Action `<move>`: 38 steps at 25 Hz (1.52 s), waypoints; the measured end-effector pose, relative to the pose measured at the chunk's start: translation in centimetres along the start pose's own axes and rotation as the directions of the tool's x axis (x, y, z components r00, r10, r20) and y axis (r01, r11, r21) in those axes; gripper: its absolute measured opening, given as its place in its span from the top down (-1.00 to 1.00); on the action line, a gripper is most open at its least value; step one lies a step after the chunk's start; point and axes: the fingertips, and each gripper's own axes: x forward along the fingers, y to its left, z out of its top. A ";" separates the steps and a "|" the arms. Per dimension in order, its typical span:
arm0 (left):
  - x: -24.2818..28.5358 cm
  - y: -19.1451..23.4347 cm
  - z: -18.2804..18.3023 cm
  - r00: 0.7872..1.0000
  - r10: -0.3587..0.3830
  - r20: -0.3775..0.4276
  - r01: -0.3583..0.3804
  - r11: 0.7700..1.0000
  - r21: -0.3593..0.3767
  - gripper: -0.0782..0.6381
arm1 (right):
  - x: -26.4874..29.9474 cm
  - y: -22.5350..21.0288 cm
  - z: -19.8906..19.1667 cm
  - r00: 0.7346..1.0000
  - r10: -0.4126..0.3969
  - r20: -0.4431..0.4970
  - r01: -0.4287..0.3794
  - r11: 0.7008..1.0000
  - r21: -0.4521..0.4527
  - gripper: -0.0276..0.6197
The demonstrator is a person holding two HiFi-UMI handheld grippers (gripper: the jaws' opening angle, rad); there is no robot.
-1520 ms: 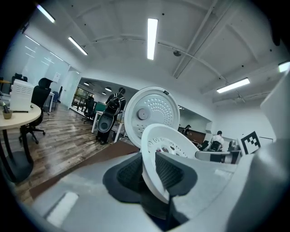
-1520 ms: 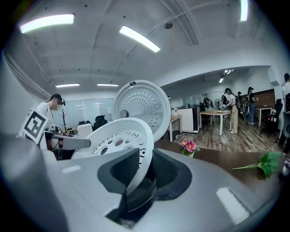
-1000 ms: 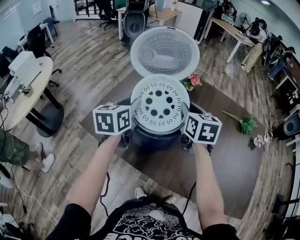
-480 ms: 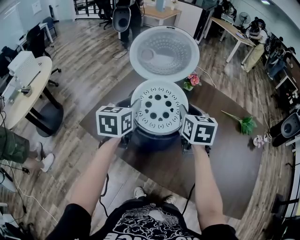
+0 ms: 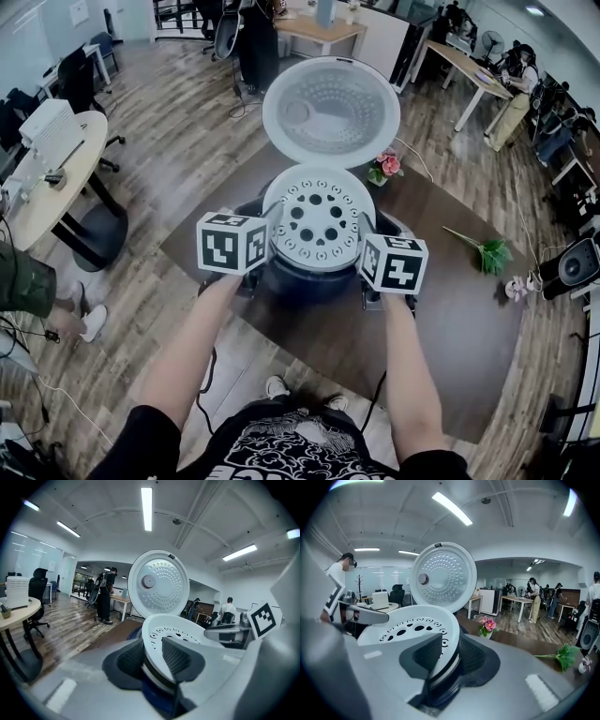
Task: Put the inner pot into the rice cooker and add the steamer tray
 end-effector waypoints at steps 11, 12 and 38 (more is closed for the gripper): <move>-0.6 0.3 -0.8 0.999 0.039 0.007 -0.039 0.998 0.044 0.40 | -0.5 0.3 -0.5 1.000 0.019 0.021 -0.019 1.000 -0.001 0.56; -0.8 0.4 -0.8 0.999 0.046 0.012 -0.047 0.998 0.047 0.40 | -0.7 0.3 -0.5 1.000 0.020 0.024 -0.020 1.000 0.000 0.56; 0.2 -13.3 3.0 0.992 -0.096 0.079 0.082 0.982 0.168 0.40 | -10.5 -7.4 1.7 0.988 -0.011 0.156 0.010 1.000 0.011 0.66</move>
